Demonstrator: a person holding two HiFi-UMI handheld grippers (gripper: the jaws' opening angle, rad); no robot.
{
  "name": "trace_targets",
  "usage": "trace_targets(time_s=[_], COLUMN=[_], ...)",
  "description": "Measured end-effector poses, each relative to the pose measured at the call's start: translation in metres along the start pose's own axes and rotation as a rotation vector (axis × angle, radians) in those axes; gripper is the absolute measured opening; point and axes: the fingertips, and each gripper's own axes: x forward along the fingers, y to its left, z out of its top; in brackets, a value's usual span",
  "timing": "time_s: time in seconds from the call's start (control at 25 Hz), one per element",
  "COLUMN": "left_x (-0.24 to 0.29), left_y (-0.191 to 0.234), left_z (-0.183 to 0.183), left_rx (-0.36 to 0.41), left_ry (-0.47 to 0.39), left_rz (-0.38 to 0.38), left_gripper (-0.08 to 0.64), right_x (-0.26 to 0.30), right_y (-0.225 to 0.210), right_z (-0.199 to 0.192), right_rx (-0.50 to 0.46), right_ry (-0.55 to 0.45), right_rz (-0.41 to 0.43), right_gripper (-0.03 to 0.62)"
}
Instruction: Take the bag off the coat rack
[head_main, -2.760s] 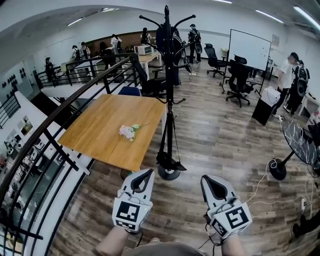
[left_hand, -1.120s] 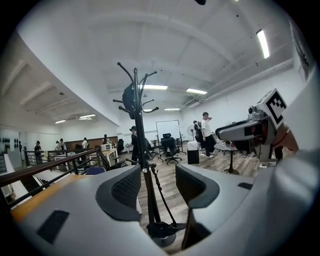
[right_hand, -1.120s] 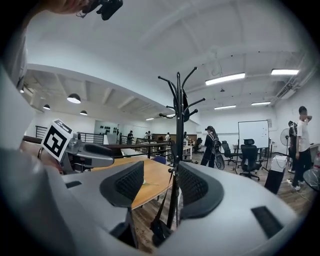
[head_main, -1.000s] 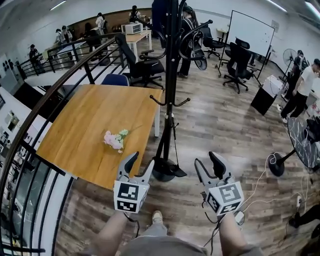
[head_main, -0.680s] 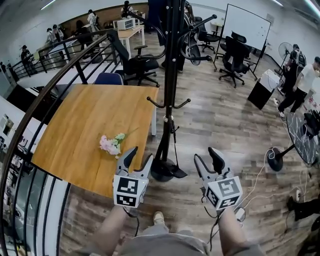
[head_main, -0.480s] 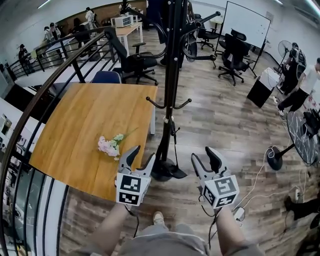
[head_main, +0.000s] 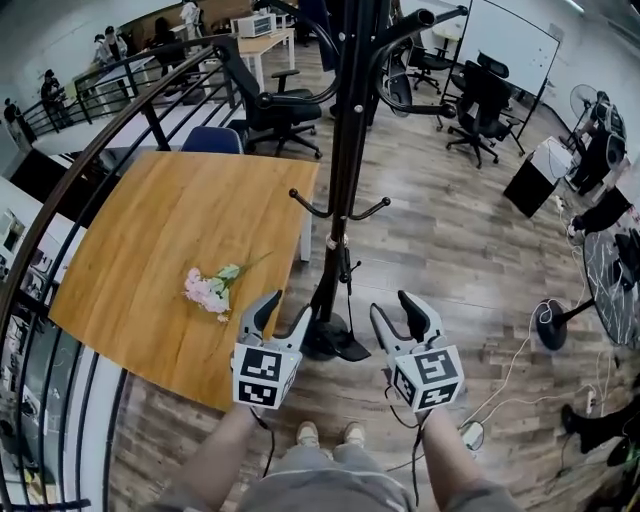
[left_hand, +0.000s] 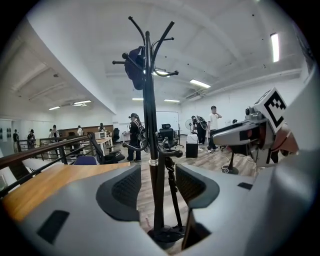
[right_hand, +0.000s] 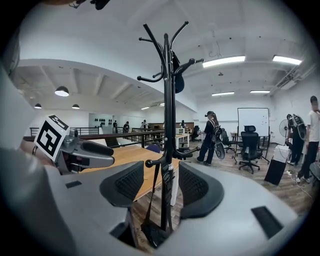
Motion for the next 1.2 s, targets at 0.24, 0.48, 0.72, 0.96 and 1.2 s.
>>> trace_targets(time_s=[0.24, 0.48, 0.72, 0.96, 1.2], left_x=[0.026, 0.065, 0.104, 0.141, 0.162], left_y=[-0.007, -0.001, -0.006, -0.001, -0.003], left_z=[-0.026, -0.042, -0.072, -0.1, -0.116], left_rx=[0.022, -0.023, 0.055, 0.017, -0.002], left_ry=[-0.011, 0.014, 0.069, 0.092, 0.045], left_rz=[0.021, 0.027, 0.025, 0.005, -0.019], left_gripper=[0.233, 0.233, 0.233, 0.233, 0.231], right_x=[0.03, 0.074, 0.112, 0.146, 0.169], right_y=[-0.004, -0.003, -0.006, -0.009, -0.019], right_z=[-0.033, -0.048, -0.083, -0.107, -0.127], right_rx=[0.042, 0.084, 0.051, 0.001, -0.007], right_ry=[0.007, 0.026, 0.061, 0.076, 0.058], right_rz=[0.049, 0.091, 0.09, 0.076, 0.04], right_gripper=[0.215, 0.215, 0.215, 0.215, 0.214])
